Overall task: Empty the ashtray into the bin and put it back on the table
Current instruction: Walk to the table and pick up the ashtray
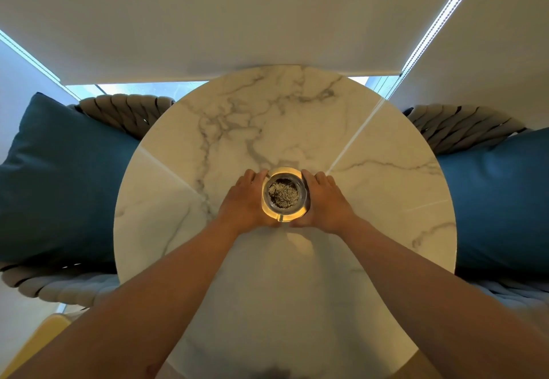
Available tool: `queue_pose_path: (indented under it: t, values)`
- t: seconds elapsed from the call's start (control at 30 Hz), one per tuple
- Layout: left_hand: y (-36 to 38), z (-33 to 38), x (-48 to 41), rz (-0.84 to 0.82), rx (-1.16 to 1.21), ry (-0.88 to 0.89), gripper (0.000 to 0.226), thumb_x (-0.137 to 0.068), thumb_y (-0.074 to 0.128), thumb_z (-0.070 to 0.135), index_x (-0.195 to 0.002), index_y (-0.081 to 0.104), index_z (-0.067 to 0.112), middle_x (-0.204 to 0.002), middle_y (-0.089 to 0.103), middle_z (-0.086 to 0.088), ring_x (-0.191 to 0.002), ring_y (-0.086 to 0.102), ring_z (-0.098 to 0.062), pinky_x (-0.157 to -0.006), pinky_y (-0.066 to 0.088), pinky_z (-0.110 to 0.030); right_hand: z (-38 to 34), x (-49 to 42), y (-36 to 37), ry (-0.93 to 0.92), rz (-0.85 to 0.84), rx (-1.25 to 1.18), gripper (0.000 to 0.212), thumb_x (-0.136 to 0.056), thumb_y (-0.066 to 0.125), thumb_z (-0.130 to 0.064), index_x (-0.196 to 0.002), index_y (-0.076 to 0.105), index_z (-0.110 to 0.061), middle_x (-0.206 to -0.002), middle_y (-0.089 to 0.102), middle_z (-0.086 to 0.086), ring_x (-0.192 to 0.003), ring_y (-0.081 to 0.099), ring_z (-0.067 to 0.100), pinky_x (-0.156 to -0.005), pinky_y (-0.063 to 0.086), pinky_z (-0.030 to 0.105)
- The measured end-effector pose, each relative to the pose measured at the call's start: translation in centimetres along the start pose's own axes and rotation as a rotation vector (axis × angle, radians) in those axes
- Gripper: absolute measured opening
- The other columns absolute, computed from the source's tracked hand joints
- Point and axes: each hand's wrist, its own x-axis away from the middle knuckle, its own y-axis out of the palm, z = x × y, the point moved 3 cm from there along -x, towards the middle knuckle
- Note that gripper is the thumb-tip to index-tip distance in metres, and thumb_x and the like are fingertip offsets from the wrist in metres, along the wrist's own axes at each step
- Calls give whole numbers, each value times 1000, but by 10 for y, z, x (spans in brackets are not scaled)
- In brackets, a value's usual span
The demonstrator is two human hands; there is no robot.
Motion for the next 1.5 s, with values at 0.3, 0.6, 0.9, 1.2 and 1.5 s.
queue_pose_path:
  t: [0.3, 0.6, 0.9, 1.2, 1.5]
  values:
    - [-41, 21, 52, 94, 153, 88, 121, -39, 96, 45, -141, 37, 21, -119, 47, 5, -112, 48, -17, -94, 49, -41, -29, 33, -35, -68, -10, -57, 115, -43, 88, -58, -139, 35, -25, -115, 46, 3, -107, 40, 22, -95, 42, 37]
    - [-66, 33, 97, 87, 330, 110, 121, -38, 95, 51, -142, 37, 32, -129, 55, 15, -108, 53, -4, -90, 48, -25, -61, 83, -63, -149, 25, -250, 113, -45, 90, -54, -141, 34, -33, -117, 49, -5, -108, 41, 13, -90, 38, 19]
    - [-72, 28, 137, 79, 399, 172, 113, -35, 93, 55, -131, 33, 58, -118, 52, 31, -107, 51, 11, -79, 41, -1, -82, 118, -63, -17, 72, -724, 31, -89, 70, -24, -114, 62, -40, -76, 65, -21, -65, 58, 0, -63, 45, 14]
    - [-76, 6, 172, -31, 379, 264, 118, -41, 95, 49, -141, 34, 38, -120, 49, 29, -109, 49, 13, -81, 40, -1, -97, 147, -36, 277, 51, -1102, 16, -94, 59, -3, -100, 66, 9, -73, 61, 17, -60, 56, 22, -52, 51, 30]
    - [-72, -17, 231, -49, 282, 272, 116, -44, 87, 63, -139, 21, 53, -123, 41, 38, -114, 46, 10, -85, 38, -2, -124, 189, 1, 268, -88, -1155, 7, -93, 60, -2, -90, 63, 4, -62, 65, 11, -52, 62, 21, -50, 56, 29]
